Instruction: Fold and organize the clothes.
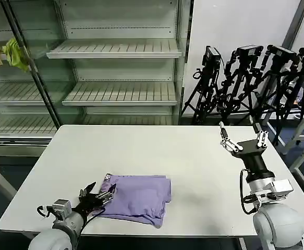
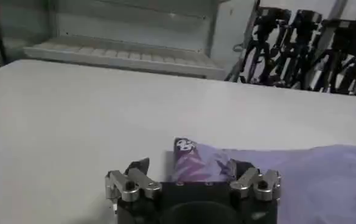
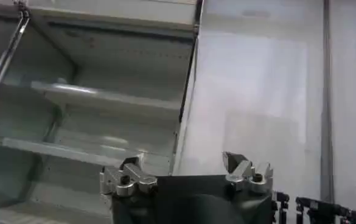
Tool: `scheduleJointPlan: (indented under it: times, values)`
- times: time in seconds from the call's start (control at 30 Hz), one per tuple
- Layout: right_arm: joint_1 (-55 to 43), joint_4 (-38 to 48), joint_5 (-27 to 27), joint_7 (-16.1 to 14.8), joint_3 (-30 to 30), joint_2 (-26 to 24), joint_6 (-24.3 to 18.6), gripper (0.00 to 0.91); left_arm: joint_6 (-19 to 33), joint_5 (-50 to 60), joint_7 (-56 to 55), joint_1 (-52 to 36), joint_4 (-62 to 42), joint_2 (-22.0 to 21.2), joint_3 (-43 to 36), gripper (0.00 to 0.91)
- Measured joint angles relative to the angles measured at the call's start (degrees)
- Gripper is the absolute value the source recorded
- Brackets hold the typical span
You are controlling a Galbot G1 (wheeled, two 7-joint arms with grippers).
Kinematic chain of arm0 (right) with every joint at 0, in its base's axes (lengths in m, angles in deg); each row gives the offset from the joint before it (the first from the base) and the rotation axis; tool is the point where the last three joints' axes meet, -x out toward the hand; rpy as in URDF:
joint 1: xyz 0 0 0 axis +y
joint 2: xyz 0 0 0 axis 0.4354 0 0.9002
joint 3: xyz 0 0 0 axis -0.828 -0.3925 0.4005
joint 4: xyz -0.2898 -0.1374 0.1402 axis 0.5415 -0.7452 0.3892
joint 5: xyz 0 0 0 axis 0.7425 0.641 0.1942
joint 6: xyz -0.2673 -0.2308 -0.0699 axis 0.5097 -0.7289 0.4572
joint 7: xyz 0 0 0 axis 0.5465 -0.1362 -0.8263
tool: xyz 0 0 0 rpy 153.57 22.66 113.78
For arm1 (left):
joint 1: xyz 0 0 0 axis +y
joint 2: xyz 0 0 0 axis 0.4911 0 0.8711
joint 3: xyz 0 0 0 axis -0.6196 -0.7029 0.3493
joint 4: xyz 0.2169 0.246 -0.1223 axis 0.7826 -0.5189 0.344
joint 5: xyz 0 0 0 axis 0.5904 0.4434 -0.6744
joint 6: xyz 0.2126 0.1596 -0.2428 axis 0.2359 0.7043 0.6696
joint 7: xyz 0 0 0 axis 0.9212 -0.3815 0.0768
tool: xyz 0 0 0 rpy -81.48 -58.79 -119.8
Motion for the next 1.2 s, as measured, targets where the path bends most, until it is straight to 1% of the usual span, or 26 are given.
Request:
scheduleJointPlan:
  times: [0.47, 0.5, 0.57, 0.6, 0.63, 0.67, 0.7, 0.77, 0.83, 0.87, 0.9, 1.13, 1.17, 1.2]
  values:
    - [0.29, -0.69, -0.26, 0.18, 0.24, 0.02, -0.90, 0.907, -0.09, 2.35, 0.54, 3.64, 1.79, -2.27, 0.24, 0.907]
    - [0.34, -0.70, -0.29, 0.19, 0.29, 0.01, -0.97, 0.907, -0.09, 2.50, 0.55, 3.72, 1.79, -2.41, 0.19, 0.766]
    - [0.46, -0.73, -0.31, 0.21, 0.44, -0.07, -1.09, 0.907, -0.09, 2.81, 0.78, 3.91, 1.79, -2.76, 0.06, 0.615]
    - [0.51, -0.74, -0.31, 0.21, 0.47, -0.10, -1.14, 0.907, -0.09, 2.96, 0.89, 3.94, 1.79, -2.92, 0.05, 0.524]
    - [0.55, -0.77, -0.33, 0.21, 0.51, -0.12, -1.19, 0.907, -0.08, 3.04, 0.94, 3.95, 1.79, -3.04, 0.04, 0.453]
    - [0.57, -0.83, -0.34, 0.22, 0.57, -0.13, -1.22, 0.907, -0.06, 3.16, 1.00, 3.99, 1.79, -3.18, 0.00, 0.453]
    - [0.57, -0.87, -0.35, 0.22, 0.60, -0.13, -1.26, 0.907, -0.05, 3.28, 1.08, 4.07, 1.78, -3.30, -0.06, 0.272]
    - [0.58, -0.91, -0.36, 0.23, 0.62, -0.10, -1.27, 0.907, 0.02, 3.50, 1.24, 4.20, 1.79, -3.46, -0.10, 0.232]
    - [0.59, -0.95, -0.36, 0.24, 0.62, -0.03, -1.29, 0.907, 0.13, 3.61, 1.34, 4.22, 1.79, -3.62, -0.10, 0.161]
    - [0.62, -0.97, -0.36, 0.25, 0.62, 0.01, -1.31, 0.907, 0.17, 3.65, 1.38, 4.23, 1.78, -3.64, -0.09, 0.161]
    - [0.71, -1.05, -0.36, 0.25, 0.60, 0.05, -1.32, 0.907, 0.21, 3.67, 1.41, 4.24, 1.79, -3.67, -0.09, 0.121]
    - [1.05, -1.40, -0.30, 0.23, 0.74, 0.13, -1.44, 0.907, 0.73, 3.92, 1.70, 4.47, 1.79, -3.98, -0.17, 0.091]
    - [1.10, -1.51, -0.30, 0.23, 0.85, 0.12, -1.44, 0.907, 0.80, 3.95, 1.79, 4.51, 1.79, -4.01, -0.19, 0.060]
    - [1.14, -1.61, -0.31, 0.23, 0.92, 0.12, -1.45, 0.907, 0.85, 3.96, 1.86, 4.54, 1.81, -4.04, -0.19, 0.050]
